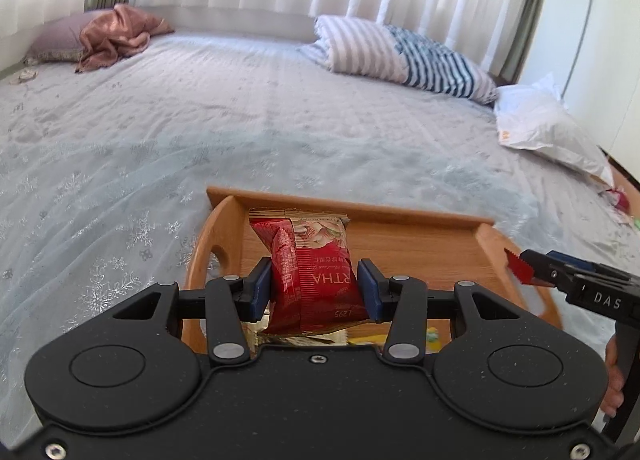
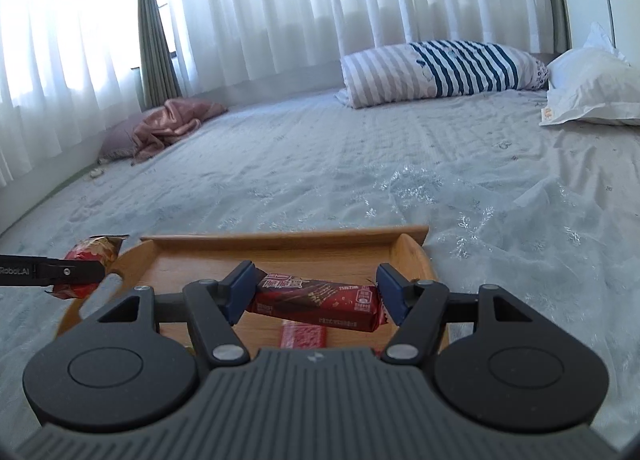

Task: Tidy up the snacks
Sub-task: 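Carry the red chip bag and red bar over the tray with both tools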

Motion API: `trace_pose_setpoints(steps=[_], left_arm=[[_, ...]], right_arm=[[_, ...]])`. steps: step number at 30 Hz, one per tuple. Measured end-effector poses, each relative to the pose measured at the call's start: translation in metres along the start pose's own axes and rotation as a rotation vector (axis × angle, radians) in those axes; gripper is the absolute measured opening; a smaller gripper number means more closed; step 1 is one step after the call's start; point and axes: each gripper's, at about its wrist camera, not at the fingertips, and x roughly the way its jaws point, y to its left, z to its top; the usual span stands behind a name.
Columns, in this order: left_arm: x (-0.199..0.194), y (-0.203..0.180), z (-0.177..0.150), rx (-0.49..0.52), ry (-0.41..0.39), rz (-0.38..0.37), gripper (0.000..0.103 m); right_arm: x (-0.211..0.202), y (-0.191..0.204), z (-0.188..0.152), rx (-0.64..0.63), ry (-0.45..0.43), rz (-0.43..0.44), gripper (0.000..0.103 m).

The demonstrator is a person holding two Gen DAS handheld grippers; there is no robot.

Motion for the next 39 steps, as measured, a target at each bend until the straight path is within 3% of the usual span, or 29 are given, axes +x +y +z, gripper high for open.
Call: trace_pose_setpoints(steps=[6,19,39], left_arm=[[0.030,0.010,-0.002,-0.013,0.051,0.038,0.043],[0.057,0.006,-0.008,0.046,0.061,0.066,0.043],[0.070,0.006,-0.016,0.071,0.063,0.100,0.044]], right_arm=[[0.031,-0.003,-0.001,-0.017,0.069,-0.014,0.069],[0.056,0.009,-0.002,-0.120,0.110,-0.030,0.070],[0.062,-0.003,-0.009,-0.051,0.119,-0.025,0.071]])
